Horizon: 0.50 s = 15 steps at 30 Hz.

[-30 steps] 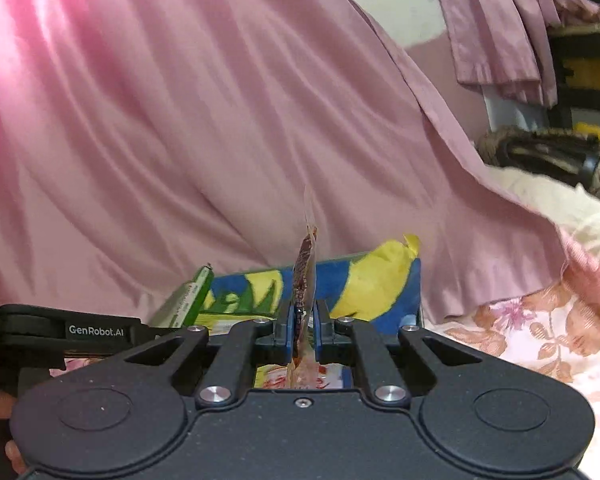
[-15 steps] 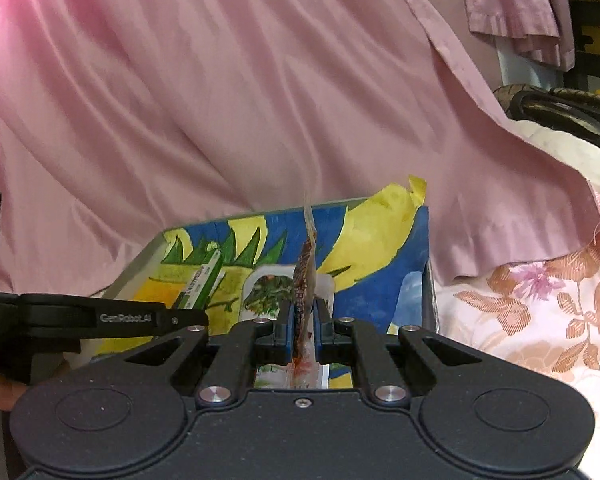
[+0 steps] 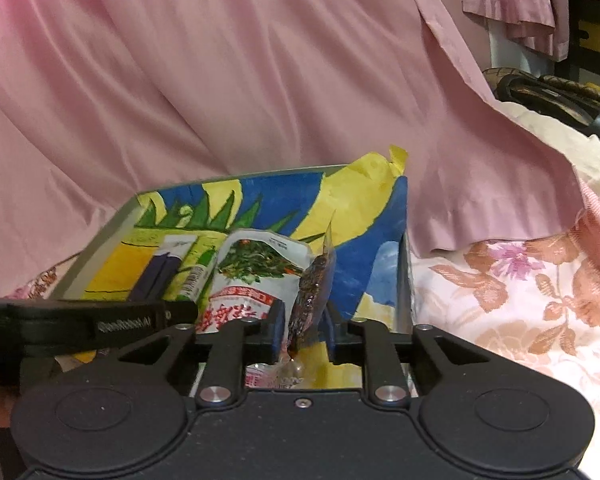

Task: Organize snacks
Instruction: 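Carry the green tube with the left tool while the right tool carries the meat stick into the tray, then open both tools to release the items in the tray and withdraw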

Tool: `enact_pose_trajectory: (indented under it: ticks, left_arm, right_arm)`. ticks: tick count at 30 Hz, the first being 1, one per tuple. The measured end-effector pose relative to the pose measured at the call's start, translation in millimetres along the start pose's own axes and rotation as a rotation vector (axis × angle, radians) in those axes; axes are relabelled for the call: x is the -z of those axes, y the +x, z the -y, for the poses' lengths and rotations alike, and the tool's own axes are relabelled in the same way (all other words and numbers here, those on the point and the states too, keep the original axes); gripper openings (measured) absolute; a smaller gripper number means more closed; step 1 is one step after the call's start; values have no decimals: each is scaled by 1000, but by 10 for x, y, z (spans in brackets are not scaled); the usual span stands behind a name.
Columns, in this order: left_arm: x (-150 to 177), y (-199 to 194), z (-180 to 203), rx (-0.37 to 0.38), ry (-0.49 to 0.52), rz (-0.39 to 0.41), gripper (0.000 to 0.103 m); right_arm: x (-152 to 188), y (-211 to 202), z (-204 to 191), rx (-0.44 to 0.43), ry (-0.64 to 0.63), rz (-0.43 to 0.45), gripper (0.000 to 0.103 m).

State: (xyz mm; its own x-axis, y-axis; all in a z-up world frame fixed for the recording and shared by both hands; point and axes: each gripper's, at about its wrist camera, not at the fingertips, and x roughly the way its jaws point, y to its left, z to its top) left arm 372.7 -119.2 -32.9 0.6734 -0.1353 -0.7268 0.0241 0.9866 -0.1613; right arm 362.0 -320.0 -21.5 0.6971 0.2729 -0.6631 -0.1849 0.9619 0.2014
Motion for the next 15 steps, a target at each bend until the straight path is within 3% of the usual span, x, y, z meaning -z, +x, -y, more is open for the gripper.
enact_pose_trajectory:
  ticks: [5, 15]
  left_arm:
    - [-20, -292, -61, 22, -16, 71, 75]
    - [42, -1161, -262, 21, -47, 253, 96]
  right_arm:
    - [-29, -184, -45, 43, -34, 36, 51]
    - [-73, -968, -314, 47, -93, 189, 73]
